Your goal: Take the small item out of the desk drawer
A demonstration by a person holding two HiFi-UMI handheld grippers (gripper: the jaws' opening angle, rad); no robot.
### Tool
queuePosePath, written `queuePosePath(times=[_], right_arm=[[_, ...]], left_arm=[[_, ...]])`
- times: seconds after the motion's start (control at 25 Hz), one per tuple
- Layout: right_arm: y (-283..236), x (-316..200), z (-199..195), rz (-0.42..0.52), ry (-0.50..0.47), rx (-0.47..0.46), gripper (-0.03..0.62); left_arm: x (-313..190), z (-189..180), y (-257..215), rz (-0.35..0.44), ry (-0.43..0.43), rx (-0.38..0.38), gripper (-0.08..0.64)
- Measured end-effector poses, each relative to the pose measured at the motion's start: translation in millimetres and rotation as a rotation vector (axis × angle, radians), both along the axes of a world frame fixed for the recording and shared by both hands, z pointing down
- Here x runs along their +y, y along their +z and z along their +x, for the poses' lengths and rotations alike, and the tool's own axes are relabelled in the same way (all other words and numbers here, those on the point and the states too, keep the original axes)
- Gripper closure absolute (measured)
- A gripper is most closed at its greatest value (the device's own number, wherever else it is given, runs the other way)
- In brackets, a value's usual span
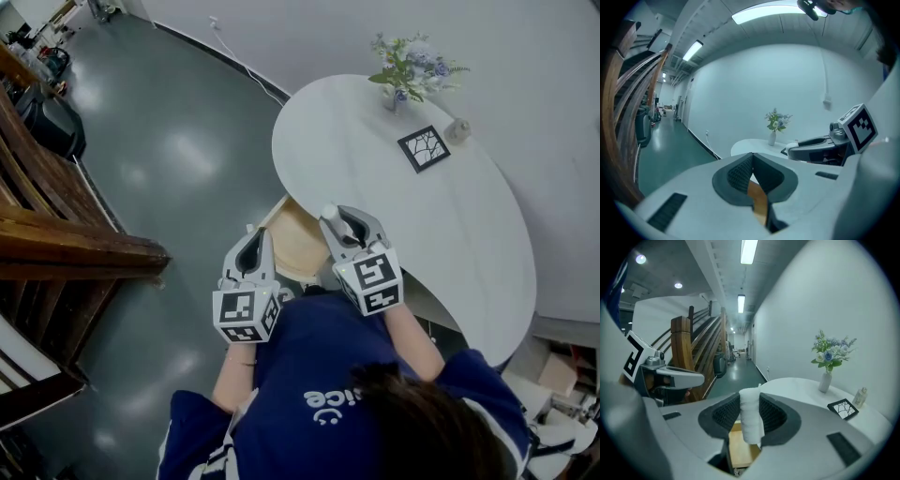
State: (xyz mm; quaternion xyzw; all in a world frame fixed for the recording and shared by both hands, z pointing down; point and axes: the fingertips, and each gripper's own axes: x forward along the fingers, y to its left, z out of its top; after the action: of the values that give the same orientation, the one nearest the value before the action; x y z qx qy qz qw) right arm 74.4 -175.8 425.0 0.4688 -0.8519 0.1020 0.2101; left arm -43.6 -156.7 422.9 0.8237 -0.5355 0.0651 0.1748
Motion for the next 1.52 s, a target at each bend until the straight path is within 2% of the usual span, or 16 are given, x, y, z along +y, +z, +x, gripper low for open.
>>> queuePosePath(times=[0.36, 0.76, 1.52], right_arm=[[-28, -2, 19, 0.055, 0.085, -0.098, 0.457], [-40, -3, 20, 0.105, 0.109, -0.122, 0.459], [-37, 2, 8, 0.114, 0.081, -0.092, 0.459]], left_arm=[[-7, 8, -35, 0.089, 0.009, -0.009, 0.557], [-8, 13, -34, 0.089, 0.028, -0.038, 0.557], [-5, 8, -31, 0.081, 0.027, -0.053, 0.557]])
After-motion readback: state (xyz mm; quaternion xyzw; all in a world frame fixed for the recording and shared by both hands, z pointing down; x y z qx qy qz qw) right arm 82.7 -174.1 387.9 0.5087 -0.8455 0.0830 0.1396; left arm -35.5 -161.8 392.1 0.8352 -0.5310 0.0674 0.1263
